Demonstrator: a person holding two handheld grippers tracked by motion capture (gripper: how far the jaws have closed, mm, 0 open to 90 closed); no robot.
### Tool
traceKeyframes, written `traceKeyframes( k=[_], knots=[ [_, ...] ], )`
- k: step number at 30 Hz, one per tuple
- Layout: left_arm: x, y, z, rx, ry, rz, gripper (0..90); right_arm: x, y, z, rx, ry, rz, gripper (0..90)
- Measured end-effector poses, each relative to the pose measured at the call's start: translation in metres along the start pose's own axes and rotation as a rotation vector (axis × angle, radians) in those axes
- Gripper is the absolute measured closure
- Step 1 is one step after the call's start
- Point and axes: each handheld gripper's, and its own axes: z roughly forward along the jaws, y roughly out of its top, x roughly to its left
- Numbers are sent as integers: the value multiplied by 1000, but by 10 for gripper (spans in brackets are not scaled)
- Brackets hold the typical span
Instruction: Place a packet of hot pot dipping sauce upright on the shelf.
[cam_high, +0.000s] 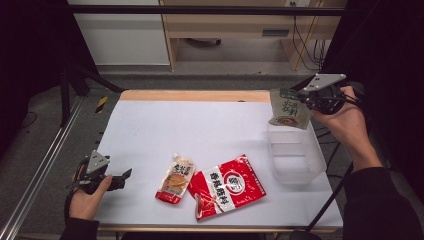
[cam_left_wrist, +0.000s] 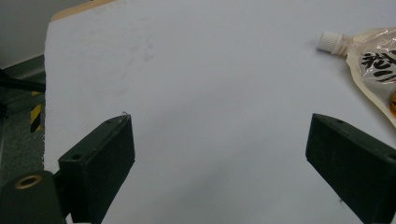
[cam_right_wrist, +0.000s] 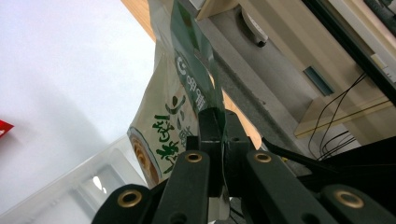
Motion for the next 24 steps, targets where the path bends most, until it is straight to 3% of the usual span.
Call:
traceKeyframes(
  k=[13,24],
  knots=[
    [0,-1,0,10,3,-3,82,-11,-15,22,7,33,-5,900],
    [-1,-1,1,11,-1,2,81,-7,-23,45,2,73,24,899]
  ],
)
